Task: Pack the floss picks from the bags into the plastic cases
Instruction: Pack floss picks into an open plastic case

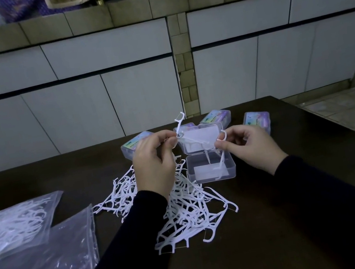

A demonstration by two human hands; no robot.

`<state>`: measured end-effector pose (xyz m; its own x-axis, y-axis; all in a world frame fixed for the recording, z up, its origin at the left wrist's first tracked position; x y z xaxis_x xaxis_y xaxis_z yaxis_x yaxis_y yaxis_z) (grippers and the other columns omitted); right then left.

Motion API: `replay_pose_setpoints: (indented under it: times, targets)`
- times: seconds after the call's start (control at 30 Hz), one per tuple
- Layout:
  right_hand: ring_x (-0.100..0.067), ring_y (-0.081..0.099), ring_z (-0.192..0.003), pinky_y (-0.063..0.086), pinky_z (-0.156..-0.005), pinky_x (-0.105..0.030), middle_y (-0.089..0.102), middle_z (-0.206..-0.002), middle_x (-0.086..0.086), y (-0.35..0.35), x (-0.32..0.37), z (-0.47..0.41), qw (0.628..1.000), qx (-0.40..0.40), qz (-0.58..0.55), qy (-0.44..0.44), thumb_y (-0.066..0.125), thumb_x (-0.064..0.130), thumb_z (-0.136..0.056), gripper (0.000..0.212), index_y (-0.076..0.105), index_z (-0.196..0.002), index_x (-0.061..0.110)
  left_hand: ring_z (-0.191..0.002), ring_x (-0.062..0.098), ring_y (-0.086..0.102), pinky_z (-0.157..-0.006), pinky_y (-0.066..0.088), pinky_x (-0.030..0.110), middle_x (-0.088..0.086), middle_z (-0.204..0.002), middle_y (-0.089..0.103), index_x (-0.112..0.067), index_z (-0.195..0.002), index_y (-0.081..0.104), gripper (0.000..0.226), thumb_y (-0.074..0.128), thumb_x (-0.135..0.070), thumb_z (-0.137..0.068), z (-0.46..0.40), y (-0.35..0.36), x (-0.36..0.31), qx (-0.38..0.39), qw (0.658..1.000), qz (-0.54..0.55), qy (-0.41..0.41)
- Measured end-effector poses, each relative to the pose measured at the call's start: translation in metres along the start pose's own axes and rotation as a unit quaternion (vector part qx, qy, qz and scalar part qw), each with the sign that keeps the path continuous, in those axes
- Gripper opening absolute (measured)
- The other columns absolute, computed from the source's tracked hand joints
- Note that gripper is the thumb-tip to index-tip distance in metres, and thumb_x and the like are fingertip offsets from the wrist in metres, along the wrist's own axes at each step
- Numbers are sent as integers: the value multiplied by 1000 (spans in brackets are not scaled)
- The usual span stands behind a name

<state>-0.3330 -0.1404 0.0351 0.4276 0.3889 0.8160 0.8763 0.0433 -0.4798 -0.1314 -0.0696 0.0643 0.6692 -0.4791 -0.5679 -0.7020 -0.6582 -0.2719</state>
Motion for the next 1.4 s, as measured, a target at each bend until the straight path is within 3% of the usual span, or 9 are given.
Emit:
replay_pose_setpoints:
  times: [0.2, 0.4, 0.53, 0.73, 0.93, 1.1, 1.27, 1.4]
  targets:
    - [-6, 57, -81, 42, -67, -17, 66, -85, 8, 2, 0, 2, 1000, -23, 11, 1, 72, 30, -83, 15, 70, -97, 24, -83, 17, 63, -71, 54, 45, -19, -85, 62, -21, -91, 68, 13, 61, -9, -90, 0, 2, 3, 10, 1000, 10, -9]
    - [-8, 52, -90, 43, -77, -25, 61, -96, 9, 11, -4, 1, 994, 36, 106, 1, 74, 47, -75, 22, 67, -93, 36, -84, 18, 63, -73, 54, 46, -10, -86, 65, -20, -92, 68, 12, 61, -9, -91, 1, 6, 7, 22, 1000, 9, -18]
    - [-6, 52, -98, 43, -79, -22, 58, -102, 12, 3, 0, 1, 992, 38, 118, -12, 71, 50, -75, 33, 67, -102, 30, -86, 18, 63, -76, 53, 45, -6, -88, 67, -19, -91, 68, 12, 62, -9, -90, 1, 5, 9, 28, 999, 6, -25]
    - [-4, 44, -100, 39, -80, -23, 46, -114, 13, -1, -10, 6, 977, 104, 181, 46, 68, 66, -64, 64, 58, -120, 36, -87, 14, 61, -78, 53, 38, -10, -88, 64, -13, -93, 70, 9, 62, -12, -90, 1, 9, 0, 62, 997, -52, 16]
    - [1, 44, -93, 40, -75, -19, 47, -114, 20, 2, -5, 14, 972, 139, 184, 35, 81, 55, -61, 79, 48, -130, 36, -86, 13, 56, -74, 43, 19, -11, -87, 65, -16, -91, 71, 10, 62, -12, -90, -1, 13, -5, 138, 982, -110, 66]
    - [0, 47, -92, 42, -78, -21, 58, -119, 20, 0, -10, 14, 980, 148, 124, 44, 85, 52, -58, 95, 37, -138, 37, -85, 15, 57, -73, 51, 38, -8, -88, 70, -20, -93, 73, 12, 64, -13, -89, -2, 15, -10, 212, 966, -110, 103]
    - [0, 47, -94, 43, -77, -19, 53, -121, 20, 1, -10, 15, 977, 150, 148, 30, 82, 53, -64, 72, 46, -126, 45, -87, 12, 57, -76, 51, 39, -9, -90, 69, -27, -114, 68, 25, 61, -21, -91, -2, 20, -9, 259, 953, -134, 85]
    - [-2, 50, -90, 42, -69, -18, 56, -117, 20, 1, -10, 16, 979, 148, 137, 25, 82, 50, -66, 61, 49, -116, 43, -78, 13, 59, -71, 53, 40, -6, -82, 67, -21, -102, 73, 17, 68, -20, -86, -8, 9, -6, 199, 970, -113, 88]
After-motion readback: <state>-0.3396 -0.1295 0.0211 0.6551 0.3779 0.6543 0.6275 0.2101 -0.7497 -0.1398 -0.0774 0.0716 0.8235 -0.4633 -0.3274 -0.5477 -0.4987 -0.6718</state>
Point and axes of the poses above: each hand's wrist, its own z-axis away from the middle knuckle, its own y-axis out of the palm, x = y × z, the point moved 6 cm from there along -z, towards the middle knuckle
